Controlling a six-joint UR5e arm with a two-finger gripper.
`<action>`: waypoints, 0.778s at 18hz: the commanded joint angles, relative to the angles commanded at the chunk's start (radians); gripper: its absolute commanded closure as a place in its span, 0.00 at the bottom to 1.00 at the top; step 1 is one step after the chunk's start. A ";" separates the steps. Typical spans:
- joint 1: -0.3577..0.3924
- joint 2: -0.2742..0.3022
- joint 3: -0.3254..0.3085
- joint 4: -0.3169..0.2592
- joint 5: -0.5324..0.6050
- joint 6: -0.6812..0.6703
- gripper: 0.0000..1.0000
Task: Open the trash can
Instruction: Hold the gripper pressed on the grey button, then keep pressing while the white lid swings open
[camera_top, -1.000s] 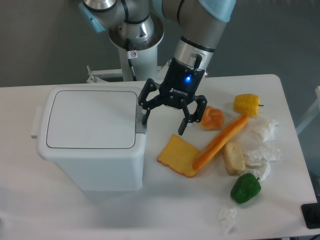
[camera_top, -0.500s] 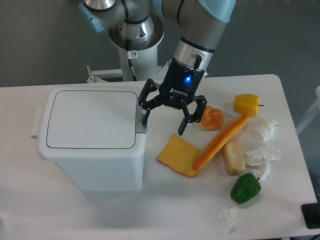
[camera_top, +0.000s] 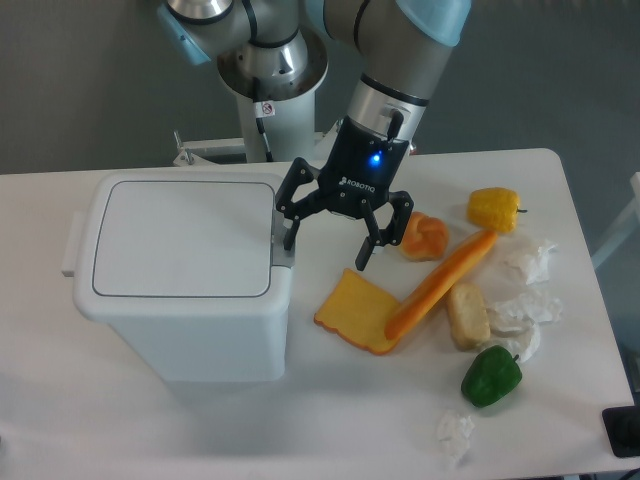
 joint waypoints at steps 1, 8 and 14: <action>0.000 0.000 0.000 0.000 0.000 -0.002 0.00; 0.000 -0.002 -0.002 -0.003 -0.006 -0.009 0.00; -0.002 -0.002 -0.006 -0.003 -0.009 -0.011 0.00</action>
